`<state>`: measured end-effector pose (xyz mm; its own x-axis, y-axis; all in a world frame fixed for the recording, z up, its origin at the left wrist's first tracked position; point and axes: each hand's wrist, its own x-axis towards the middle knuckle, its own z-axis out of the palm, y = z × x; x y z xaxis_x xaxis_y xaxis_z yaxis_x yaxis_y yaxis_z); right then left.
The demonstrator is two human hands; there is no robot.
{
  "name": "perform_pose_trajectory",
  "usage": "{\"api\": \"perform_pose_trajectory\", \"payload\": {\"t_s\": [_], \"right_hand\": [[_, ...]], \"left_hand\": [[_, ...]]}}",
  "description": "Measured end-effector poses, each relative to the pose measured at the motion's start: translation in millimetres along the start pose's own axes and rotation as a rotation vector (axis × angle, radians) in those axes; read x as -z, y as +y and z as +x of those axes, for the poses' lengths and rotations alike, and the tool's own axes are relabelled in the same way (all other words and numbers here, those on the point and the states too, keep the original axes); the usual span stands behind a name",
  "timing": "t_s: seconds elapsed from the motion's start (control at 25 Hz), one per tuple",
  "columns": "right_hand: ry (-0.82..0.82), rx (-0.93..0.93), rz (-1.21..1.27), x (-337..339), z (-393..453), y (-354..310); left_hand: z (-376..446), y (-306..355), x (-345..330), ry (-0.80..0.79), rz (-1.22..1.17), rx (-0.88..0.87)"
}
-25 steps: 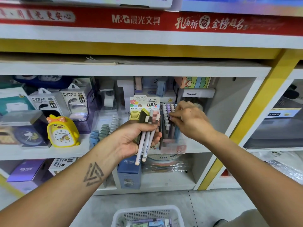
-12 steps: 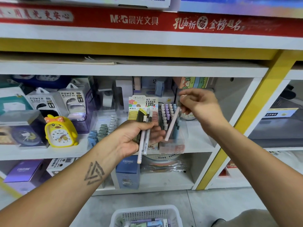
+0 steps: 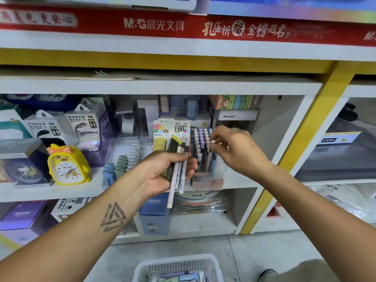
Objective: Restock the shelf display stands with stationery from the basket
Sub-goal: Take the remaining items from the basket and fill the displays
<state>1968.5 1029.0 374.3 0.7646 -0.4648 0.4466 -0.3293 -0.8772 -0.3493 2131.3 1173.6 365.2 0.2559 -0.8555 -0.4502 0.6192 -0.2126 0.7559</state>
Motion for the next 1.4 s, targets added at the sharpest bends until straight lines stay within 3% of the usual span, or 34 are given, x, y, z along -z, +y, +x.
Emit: {"api": "perform_pose_trajectory", "payload": {"t_s": [0.36, 0.56, 0.68, 0.76, 0.88, 1.0, 1.16, 1.32, 1.4], "right_hand": [[-0.112, 0.022, 0.022, -1.6, -0.3, -3.0], [-0.087, 0.006, -0.214, -5.6, 3.3, -4.6], [-0.003, -0.189, 0.242, -2.0, 8.2, -15.0], [-0.049, -0.331, 0.61, -3.1, 10.9, -22.7], [-0.048, -0.422, 0.856, -4.8, 12.9, -27.4], [0.128, -0.47, 0.988, 10.4, 15.5, -18.7], [0.354, -0.441, 0.718, 29.3, 17.2, 3.0], [0.279, -0.263, 0.289, 25.5, 8.6, 12.4], [0.218, -0.213, 0.198, 19.8, 4.5, 13.8]], "left_hand": [[-2.9, 0.0, -1.1, -0.075, 0.002, -0.007], [-5.8, 0.4, -1.7, -0.138, 0.028, 0.013], [-7.8, -0.7, -3.7, -0.178, 0.052, 0.016], [-7.6, -2.2, -5.3, -0.192, 0.057, 0.016], [-7.2, -3.1, -7.3, -0.224, 0.037, 0.044], [-6.5, -0.5, -6.1, -0.198, -0.017, 0.045], [-1.5, 2.3, -1.3, -0.048, -0.033, -0.02], [1.5, 1.0, -1.5, -0.021, -0.003, -0.003], [1.8, -0.4, -2.3, -0.032, 0.011, 0.001]]}}
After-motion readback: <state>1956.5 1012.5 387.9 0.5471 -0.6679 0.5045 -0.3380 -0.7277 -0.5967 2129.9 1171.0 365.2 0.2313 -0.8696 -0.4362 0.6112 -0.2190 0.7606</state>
